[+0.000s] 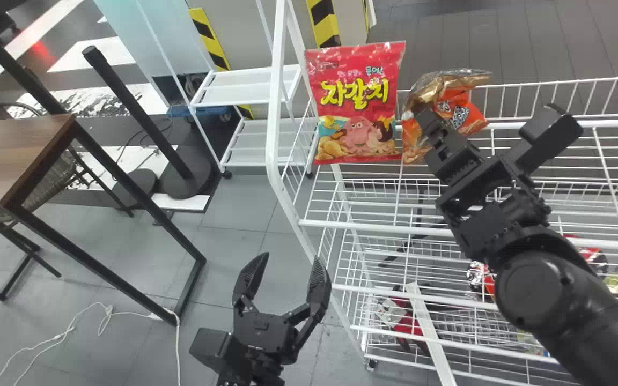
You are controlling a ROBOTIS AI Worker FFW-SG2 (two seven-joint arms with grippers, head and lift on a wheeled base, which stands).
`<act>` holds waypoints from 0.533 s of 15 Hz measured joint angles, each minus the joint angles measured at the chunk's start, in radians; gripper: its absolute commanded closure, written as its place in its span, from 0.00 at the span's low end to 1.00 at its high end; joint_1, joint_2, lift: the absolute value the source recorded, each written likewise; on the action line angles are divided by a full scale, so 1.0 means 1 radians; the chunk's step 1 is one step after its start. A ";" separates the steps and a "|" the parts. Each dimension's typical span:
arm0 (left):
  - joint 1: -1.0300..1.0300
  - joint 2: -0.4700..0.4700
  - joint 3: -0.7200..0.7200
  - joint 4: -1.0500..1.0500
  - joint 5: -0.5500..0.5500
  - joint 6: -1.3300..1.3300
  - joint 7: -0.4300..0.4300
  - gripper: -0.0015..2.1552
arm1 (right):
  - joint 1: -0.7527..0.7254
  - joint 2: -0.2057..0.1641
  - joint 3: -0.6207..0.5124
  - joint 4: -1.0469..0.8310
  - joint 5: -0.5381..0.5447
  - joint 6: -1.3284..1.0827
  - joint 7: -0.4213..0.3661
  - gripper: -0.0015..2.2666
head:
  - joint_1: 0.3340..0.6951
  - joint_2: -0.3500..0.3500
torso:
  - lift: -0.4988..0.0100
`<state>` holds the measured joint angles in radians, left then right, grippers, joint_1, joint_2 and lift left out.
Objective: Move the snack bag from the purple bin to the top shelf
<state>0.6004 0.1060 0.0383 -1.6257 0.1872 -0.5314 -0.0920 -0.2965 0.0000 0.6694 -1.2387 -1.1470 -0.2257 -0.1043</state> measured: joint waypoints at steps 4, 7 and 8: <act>-0.001 0.000 0.001 0.002 0.000 0.000 0.000 0.07 | 0.029 0.000 0.024 -0.046 0.048 -0.084 -0.063 0.99 | 1.00 1.00 | 0.98; -0.001 0.000 0.000 0.003 0.000 0.000 0.000 0.07 | 0.058 0.000 0.019 -0.080 0.091 -0.127 -0.117 0.99 | 1.00 1.00 | 0.98; -0.001 0.000 -0.002 0.003 0.000 0.000 0.000 0.07 | 0.063 0.000 0.018 -0.084 0.097 -0.140 -0.128 0.99 | 1.00 0.99 | 0.98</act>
<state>0.5989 0.1058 0.0361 -1.6229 0.1872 -0.5314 -0.0920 -0.2330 0.0000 0.6877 -1.3231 -1.0499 -0.3656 -0.2322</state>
